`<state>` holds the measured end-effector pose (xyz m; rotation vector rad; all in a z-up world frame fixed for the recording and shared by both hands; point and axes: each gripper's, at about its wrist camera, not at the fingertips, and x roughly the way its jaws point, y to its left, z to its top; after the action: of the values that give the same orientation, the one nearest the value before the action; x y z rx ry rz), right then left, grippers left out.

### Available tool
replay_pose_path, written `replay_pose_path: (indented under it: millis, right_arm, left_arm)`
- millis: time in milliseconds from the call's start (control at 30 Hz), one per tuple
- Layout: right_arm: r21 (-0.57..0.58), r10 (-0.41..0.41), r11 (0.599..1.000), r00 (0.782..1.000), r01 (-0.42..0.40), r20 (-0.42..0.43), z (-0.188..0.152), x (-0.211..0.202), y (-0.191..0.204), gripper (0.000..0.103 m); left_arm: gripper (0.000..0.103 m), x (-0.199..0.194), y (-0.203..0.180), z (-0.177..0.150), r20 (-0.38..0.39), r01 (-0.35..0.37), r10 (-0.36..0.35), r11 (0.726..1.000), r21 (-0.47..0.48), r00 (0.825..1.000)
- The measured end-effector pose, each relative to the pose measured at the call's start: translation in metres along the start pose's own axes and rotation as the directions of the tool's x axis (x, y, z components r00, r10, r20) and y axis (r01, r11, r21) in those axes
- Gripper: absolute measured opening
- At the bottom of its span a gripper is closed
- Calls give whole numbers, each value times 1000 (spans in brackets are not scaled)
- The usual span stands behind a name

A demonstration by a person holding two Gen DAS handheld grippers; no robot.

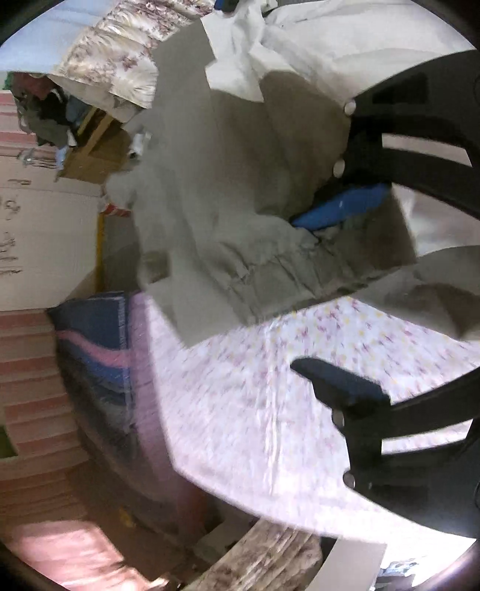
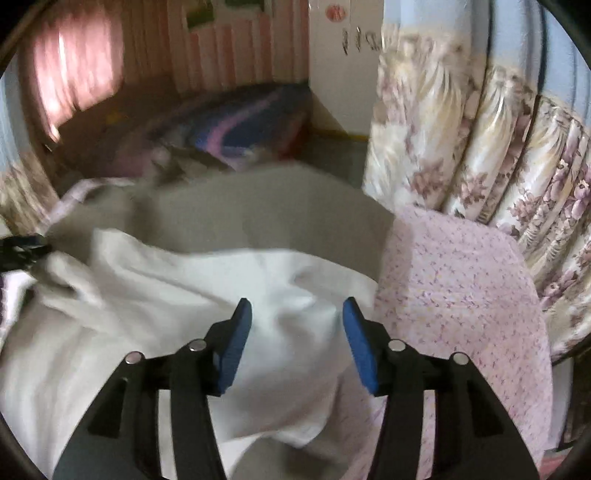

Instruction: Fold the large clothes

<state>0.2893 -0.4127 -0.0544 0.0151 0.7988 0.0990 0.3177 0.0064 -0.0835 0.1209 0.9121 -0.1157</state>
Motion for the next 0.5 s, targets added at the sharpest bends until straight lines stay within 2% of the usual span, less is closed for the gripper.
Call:
replay_pose_path:
  millis: [67,133,200,233,267,300,333,367,400,500]
  right_arm:
    - [-14,33,999,999,-33,33,1,-17,10,60]
    - [-32,70,997,996,-69,49,1,-25,24,60]
    - [-52,97,994,994,-95,45,0,-22,39,60]
    - [-71,99,993,994,-96,44,-2,-19,45,60]
    - [-92,93,992,995,-89,37,-3,-14,52,59]
    - [-122,89,989,996,-87,16,-7,-6,60,58]
    - [-137,92,986,996,-91,3,-11,-4,64,54]
    - [-163,91,982,996,-94,-23,-17,3,68,50]
    - [-184,84,979,996,-90,-42,-23,7,69,50]
    - [-246,46,967,994,-68,-95,-46,19,66,46]
  left_arm:
    - [75,-21,-5,-1,25,13,-13,1000,-15,1000]
    - [75,-36,-18,3,60,94,-92,995,-32,994]
    - [74,-41,-36,9,81,142,-140,990,-25,987]
    - [71,-38,-47,12,74,177,-176,984,-13,982]
    - [56,-32,-56,14,56,202,-201,979,1,978]
    - [46,-24,-64,15,34,210,-210,978,19,977]
    - [31,-11,-74,15,-3,198,-198,979,42,980]
    - [24,-1,-77,13,-26,187,-186,981,51,982]
    - [24,12,-76,9,-58,174,-171,983,53,984]
    - [22,26,-68,-6,-77,164,-158,984,72,984]
